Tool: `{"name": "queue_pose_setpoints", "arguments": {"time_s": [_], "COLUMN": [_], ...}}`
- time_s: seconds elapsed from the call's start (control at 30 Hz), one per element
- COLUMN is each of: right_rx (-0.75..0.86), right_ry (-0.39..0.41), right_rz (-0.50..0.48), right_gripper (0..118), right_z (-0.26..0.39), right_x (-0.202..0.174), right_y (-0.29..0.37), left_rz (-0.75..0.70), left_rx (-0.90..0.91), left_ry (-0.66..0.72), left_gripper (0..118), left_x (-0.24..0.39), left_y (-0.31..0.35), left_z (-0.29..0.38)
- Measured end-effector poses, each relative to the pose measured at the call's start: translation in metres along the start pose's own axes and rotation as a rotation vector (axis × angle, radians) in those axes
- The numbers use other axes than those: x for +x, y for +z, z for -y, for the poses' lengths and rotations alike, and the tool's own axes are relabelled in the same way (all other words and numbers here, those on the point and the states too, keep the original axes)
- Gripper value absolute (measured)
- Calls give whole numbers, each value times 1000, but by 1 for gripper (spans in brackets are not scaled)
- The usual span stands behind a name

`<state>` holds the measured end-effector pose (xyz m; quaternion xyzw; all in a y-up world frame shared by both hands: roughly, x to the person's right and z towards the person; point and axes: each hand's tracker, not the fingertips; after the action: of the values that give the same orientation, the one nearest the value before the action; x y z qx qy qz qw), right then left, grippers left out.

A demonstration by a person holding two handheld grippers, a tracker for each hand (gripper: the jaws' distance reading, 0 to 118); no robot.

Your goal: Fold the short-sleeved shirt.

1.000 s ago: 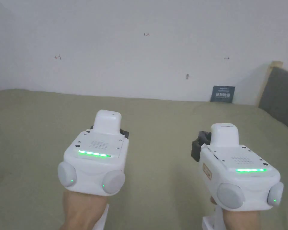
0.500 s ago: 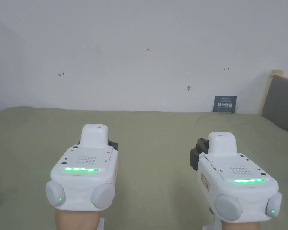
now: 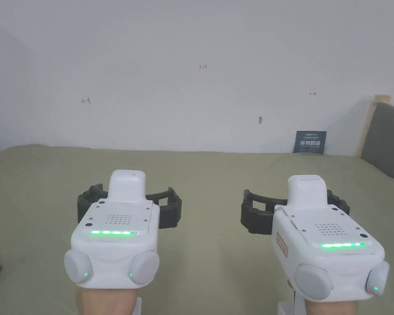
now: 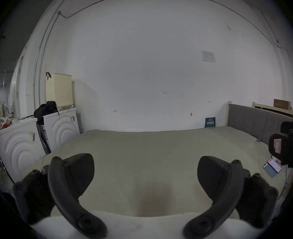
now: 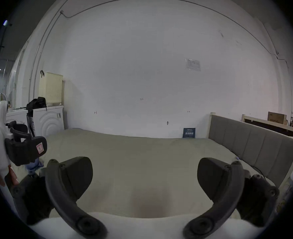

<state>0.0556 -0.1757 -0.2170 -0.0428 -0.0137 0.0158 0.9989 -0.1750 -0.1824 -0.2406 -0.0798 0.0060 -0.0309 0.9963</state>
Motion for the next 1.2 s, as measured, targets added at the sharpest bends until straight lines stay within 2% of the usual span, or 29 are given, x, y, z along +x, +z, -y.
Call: {"name": "queue_pose_setpoints", "arguments": {"time_s": [0.27,0.97,1.2], "right_rx": [21,8,10], "right_ry": [13,-18,2], "right_rz": [-3,13,12], "right_gripper": [118,118,118], "right_z": [-2,6,7], "right_x": [-1,7,4], "right_y": [3,3,4], "left_rz": [-3,8,8], "left_rx": [18,29,30], "left_ry": [14,10,9], "left_gripper": [118,118,118], "left_x": [-4,-4,-2], "left_y": [3,8,10], "left_z": [-2,5,4]}}
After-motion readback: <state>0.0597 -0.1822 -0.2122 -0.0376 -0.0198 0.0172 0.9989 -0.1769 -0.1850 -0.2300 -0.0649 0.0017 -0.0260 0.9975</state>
